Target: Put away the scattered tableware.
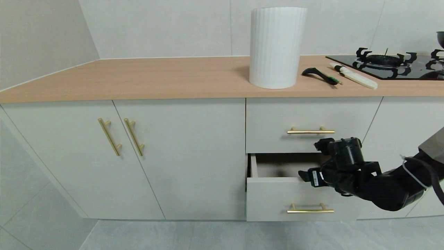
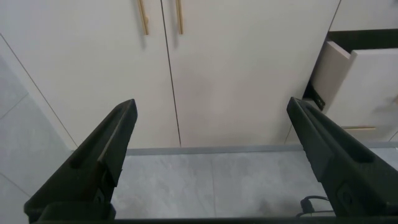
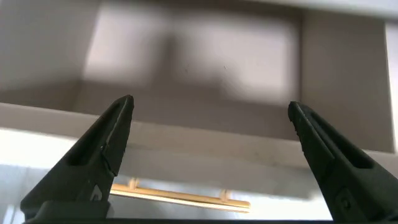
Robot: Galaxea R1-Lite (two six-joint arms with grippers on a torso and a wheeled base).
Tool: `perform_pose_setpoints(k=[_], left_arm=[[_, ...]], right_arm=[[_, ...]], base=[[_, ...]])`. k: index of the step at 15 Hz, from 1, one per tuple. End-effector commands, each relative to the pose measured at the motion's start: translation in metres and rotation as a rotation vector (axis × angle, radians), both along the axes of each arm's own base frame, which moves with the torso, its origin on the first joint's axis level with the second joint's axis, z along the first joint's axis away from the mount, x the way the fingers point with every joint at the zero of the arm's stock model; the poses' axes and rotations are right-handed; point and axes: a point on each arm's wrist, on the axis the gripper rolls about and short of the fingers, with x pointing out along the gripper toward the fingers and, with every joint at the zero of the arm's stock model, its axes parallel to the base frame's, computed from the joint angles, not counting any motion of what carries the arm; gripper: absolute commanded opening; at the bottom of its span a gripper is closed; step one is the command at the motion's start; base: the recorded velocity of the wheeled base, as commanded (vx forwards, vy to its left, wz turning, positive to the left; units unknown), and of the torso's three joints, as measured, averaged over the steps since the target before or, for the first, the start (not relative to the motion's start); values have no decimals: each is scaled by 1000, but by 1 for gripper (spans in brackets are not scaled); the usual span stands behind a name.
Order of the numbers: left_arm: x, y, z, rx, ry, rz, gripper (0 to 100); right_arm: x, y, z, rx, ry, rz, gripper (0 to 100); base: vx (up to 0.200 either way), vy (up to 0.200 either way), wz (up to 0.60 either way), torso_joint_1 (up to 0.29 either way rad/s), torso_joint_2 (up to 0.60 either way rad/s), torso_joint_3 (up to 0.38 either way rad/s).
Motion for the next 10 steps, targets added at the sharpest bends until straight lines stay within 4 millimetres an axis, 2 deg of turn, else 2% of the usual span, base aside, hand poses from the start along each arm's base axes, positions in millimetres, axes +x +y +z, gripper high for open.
perform_pose_setpoints(k=[1, 4, 10], left_arm=[[0, 0, 0, 0, 0, 0, 100], [0, 0, 0, 0, 0, 0, 100], [0, 0, 0, 0, 0, 0, 100]], right_arm=[[-9, 0, 19, 9, 3, 20, 100], [-26, 3, 28, -9, 100, 70, 100], [-46, 3, 26, -115, 294, 135, 100]], base=[[0, 0, 0, 0, 0, 0], [0, 0, 0, 0, 0, 0], [0, 0, 0, 0, 0, 0]])
